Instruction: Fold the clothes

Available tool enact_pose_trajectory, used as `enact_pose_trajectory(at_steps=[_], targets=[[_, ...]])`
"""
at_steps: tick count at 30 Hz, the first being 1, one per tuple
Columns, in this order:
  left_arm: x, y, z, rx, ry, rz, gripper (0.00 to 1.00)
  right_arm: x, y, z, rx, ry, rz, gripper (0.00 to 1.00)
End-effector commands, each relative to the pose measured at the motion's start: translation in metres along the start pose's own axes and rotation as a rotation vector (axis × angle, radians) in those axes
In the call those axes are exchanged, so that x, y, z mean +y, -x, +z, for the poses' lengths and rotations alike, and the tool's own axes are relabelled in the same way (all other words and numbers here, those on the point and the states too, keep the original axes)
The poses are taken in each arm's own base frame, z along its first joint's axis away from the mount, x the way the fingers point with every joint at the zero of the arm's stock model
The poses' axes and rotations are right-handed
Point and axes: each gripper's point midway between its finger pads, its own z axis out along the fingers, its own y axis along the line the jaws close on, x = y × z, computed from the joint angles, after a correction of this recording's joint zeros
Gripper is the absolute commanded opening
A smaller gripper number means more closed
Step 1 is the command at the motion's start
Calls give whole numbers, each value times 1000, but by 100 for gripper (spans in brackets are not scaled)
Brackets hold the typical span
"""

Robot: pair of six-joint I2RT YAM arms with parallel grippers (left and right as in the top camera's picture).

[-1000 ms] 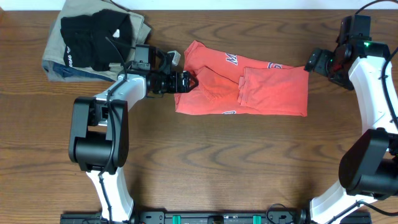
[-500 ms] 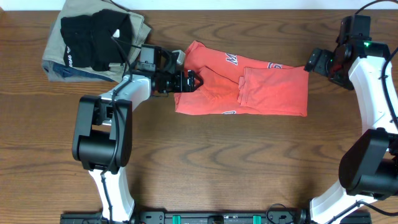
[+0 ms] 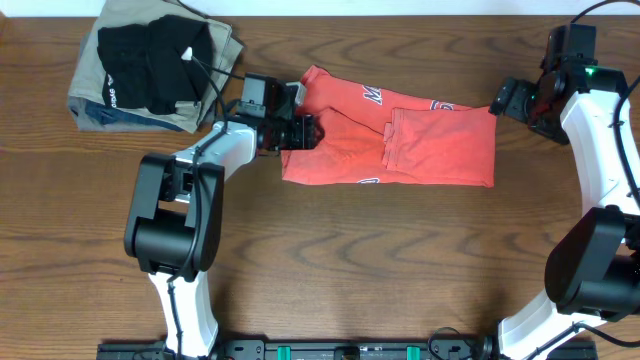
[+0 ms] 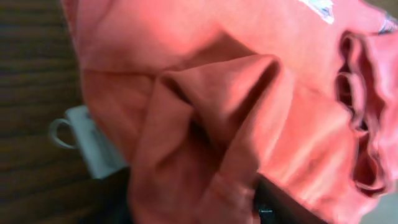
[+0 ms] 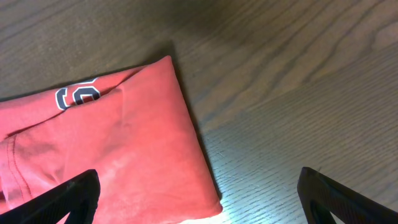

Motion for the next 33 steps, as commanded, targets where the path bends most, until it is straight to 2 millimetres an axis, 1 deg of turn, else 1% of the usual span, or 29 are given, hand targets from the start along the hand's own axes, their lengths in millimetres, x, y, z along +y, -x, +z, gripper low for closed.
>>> enact_pose_trajectory(at_steps=[1, 2, 4, 5, 8, 11, 14, 16, 20, 23, 25, 28, 33], targets=[[22, -4, 8, -6, 116, -58, 35, -4, -1, 1, 2, -13, 17, 99], [24, -3, 8, -13, 136, -79, 27, -4, -1, 1, 2, -13, 17, 99], [28, -3, 7, -20, 156, -101, 19, -4, -1, 1, 2, -13, 17, 99], [30, -3, 7, -19, 164, -114, 13, -4, -1, 1, 2, -13, 17, 99], [35, -9, 4, 3, 177, -150, 6, -4, -1, 1, 2, -13, 17, 99], [45, -17, -4, 38, 203, -186, 6, -4, -1, 1, 2, -13, 17, 99], [62, -26, -21, 67, 289, -232, 6, -4, -1, 1, 2, -13, 17, 99], [74, -31, -38, 78, 367, -262, 6, -4, -1, 1, 2, -13, 17, 99], [82, -33, -76, 84, 444, -299, 6, -4, -1, 1, 2, -13, 17, 99], [80, -32, -108, 70, 475, -318, 6, -4, -1, 1, 2, -13, 17, 99], [73, -30, -129, 56, 476, -308, 6, -4, -1, 1, 2, -13, 17, 99], [57, -28, -157, 33, 469, -264, 6, -4, -1, 1, 2, -13, 17, 99], [30, -27, -198, 11, 458, -188, 6, -4, -1, 1, 2, -13, 17, 99]])
